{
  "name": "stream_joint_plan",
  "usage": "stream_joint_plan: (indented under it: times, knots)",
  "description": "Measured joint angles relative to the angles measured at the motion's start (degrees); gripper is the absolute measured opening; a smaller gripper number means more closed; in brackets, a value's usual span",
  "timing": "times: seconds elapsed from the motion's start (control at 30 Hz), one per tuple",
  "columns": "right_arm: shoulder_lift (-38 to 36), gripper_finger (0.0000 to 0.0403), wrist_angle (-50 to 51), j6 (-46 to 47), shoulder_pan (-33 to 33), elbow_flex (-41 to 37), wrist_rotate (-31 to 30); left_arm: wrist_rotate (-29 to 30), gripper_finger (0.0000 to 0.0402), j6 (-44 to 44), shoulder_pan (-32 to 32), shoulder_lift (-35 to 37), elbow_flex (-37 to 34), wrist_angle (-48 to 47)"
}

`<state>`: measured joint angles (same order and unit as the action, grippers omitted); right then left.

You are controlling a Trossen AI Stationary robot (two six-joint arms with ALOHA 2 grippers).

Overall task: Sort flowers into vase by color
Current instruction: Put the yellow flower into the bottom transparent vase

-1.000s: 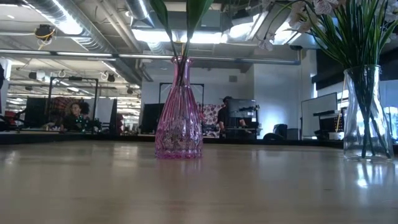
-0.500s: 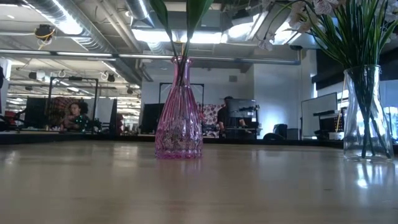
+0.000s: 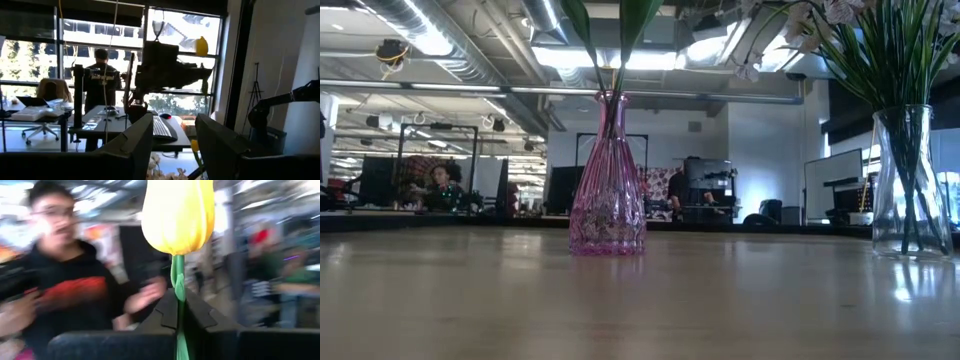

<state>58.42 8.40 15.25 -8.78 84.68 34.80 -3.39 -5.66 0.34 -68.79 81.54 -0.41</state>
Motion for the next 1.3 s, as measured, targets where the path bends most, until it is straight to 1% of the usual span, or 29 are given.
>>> stream_joint_plan:
  times: [0.1, 0.17, 0.3, 0.37, 0.47, 0.53, 0.67, 0.77, 0.9, 1.1, 1.2, 1.3]
  knots:
    - [-0.4, 0.0005, 3.4, 0.1, -8.2, 0.0, 0.5, 2.1, 0.0146, 0.2, 0.0, 0.2, -0.1, -0.1]
    - [-0.8, 0.0007, 4.6, 0.9, -14.2, -0.2, -1.5, 3.8, 0.0146, 0.2, 0.0, 0.3, -0.1, 0.0]
    - [-1.2, 0.0007, 5.5, 2.3, -26.1, -0.1, -8.3, 5.4, 0.0146, 0.2, 0.0, 0.3, -0.1, -0.1]
    - [-1.2, 0.0005, 9.3, 2.3, -32.0, -0.1, -11.8, 5.4, 0.0146, -0.8, 0.0, 0.3, -0.1, -0.1]
    - [-1.1, 0.0006, 14.9, 2.2, -40.3, -0.2, -18.7, 5.2, 0.0146, -5.2, -0.1, 0.3, -0.1, -0.3]
    - [-1.1, 0.0007, 15.9, 1.3, -45.5, -0.2, -22.9, 4.2, 0.0146, -5.8, -0.4, 0.2, -0.1, -0.5]
    - [-1.5, 0.0004, 17.5, -2.0, -54.8, -0.2, -30.5, -0.1, 0.0146, -5.8, -0.7, 0.0, -0.1, -0.5]
    - [-2.7, 0.0005, 17.8, -3.7, -60.6, -2.7, -36.6, -2.3, 0.0146, -5.8, -1.5, 0.0, -0.1, -0.5]
    - [-6.1, 0.0007, 13.1, -4.8, -64.8, -11.5, -40.4, -2.5, 0.0146, -5.8, -2.9, 0.0, -0.1, -0.2]
    - [-13.2, 0.0005, 0.0, -4.8, -65.1, -25.3, -42.2, -2.3, 0.0146, -5.8, -3.8, 0.0, -0.1, 0.0]
    - [-14.9, 0.0005, -2.8, -4.8, -65.1, -30.1, -43.5, -2.1, 0.0146, -5.8, -3.8, 0.0, -0.1, 0.0]
    - [-15.4, 0.0005, -2.9, -4.3, -65.0, -33.4, -44.3, -2.1, 0.0146, -5.8, -3.8, 0.0, -0.1, -0.1]
